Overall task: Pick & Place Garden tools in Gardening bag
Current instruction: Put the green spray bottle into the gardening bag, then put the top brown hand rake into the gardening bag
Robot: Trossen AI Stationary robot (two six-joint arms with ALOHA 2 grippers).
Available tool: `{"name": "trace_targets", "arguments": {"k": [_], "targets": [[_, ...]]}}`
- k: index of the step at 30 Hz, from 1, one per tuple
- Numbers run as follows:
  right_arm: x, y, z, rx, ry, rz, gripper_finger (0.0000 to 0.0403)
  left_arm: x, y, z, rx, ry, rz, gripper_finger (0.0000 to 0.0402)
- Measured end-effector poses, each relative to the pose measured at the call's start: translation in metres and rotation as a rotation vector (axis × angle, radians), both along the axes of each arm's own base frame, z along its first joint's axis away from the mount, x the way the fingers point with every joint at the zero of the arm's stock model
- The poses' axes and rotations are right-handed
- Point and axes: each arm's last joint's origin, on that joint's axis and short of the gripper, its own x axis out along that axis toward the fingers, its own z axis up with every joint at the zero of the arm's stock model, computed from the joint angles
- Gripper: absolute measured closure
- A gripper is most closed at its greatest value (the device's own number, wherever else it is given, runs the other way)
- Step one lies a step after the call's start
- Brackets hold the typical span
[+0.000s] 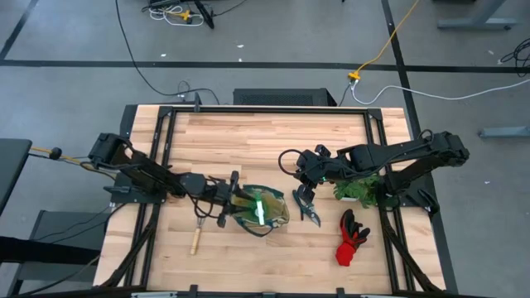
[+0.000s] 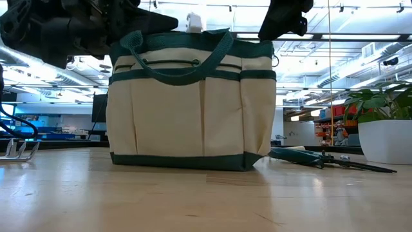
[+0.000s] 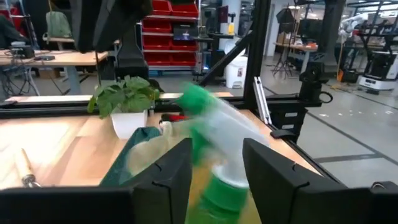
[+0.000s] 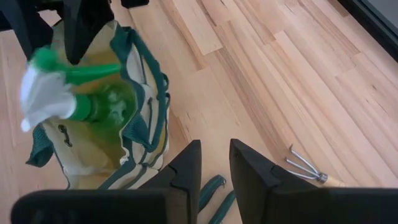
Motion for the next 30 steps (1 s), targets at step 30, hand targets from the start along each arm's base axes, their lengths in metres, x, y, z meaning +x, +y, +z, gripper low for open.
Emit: {"name": "trace_targets", "arguments": {"k": [30], "targets": [[-0.024,-0.046,-0.014,-0.228,0.367,-0.092,0.0316,-0.029,0.010,0.048,0.033,-0.039,0.082,0.0275]]}}
